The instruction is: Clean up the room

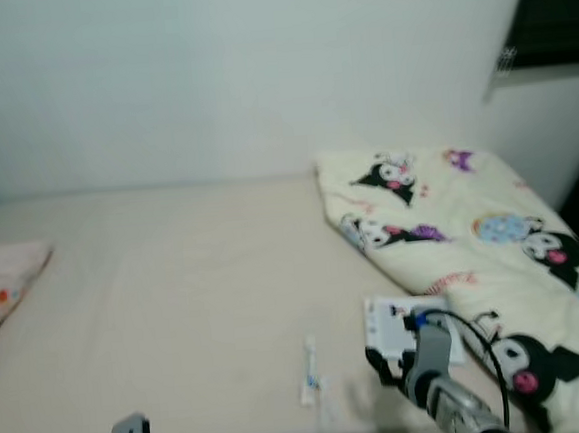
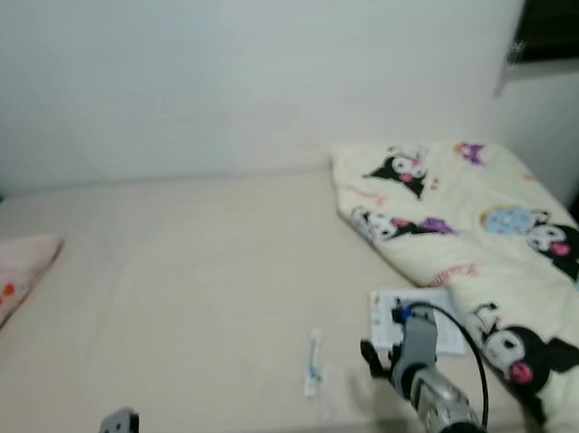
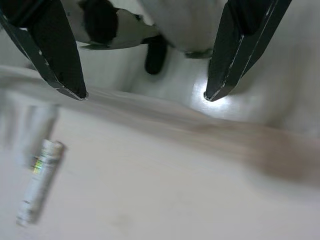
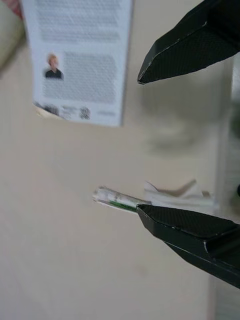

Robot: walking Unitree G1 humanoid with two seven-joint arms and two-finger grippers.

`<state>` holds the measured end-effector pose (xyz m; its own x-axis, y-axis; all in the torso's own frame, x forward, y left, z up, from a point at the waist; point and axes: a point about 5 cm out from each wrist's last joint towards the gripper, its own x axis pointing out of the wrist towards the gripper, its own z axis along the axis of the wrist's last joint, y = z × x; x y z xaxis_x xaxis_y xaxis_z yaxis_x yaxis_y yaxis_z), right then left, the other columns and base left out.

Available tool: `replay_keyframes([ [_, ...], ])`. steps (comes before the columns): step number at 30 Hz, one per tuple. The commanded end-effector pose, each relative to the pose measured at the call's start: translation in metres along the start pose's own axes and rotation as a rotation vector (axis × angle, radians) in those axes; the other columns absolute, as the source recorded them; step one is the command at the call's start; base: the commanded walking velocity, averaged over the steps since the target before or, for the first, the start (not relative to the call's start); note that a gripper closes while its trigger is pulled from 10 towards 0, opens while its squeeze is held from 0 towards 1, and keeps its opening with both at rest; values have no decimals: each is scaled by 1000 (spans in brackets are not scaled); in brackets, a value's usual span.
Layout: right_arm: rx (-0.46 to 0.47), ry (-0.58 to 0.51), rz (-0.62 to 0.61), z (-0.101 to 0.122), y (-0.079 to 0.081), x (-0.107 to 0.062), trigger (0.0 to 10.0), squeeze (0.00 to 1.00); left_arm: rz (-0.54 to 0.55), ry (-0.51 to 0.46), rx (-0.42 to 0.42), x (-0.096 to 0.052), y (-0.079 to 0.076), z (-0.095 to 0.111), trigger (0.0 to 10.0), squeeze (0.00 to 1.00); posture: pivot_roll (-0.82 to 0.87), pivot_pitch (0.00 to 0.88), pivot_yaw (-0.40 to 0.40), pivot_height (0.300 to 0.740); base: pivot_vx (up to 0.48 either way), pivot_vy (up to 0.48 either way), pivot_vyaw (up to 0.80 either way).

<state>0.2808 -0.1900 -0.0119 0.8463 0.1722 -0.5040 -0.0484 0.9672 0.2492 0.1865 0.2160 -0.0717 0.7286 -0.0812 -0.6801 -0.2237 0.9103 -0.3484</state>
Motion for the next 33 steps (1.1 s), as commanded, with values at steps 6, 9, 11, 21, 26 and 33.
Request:
replay_keyframes([
  [6,63,-4,78,4,14,5,10000,0,0,-47,18,3,-2,11,10000,0,10,0,-23,725,0,0,0],
  [9,68,-24,170,11,27,9,10000,0,-23,-142,49,8,-10,36,10000,0,19,0,-26,715,0,0,0],
  [11,68,-30,204,14,32,10,10000,0,-35,-181,56,10,-13,47,10000,0,19,0,-26,710,0,0,0],
  [21,-1,15,259,17,54,18,10000,0,-87,-352,150,15,-30,97,10000,0,25,0,-29,665,0,0,0],
  [26,-4,17,256,17,54,18,10000,0,-96,-374,167,15,-34,102,10000,0,26,0,-33,655,0,0,0],
  [33,22,16,277,15,54,17,10000,0,-229,-526,217,15,-69,134,10000,0,41,0,-43,625,0,0,0],
])
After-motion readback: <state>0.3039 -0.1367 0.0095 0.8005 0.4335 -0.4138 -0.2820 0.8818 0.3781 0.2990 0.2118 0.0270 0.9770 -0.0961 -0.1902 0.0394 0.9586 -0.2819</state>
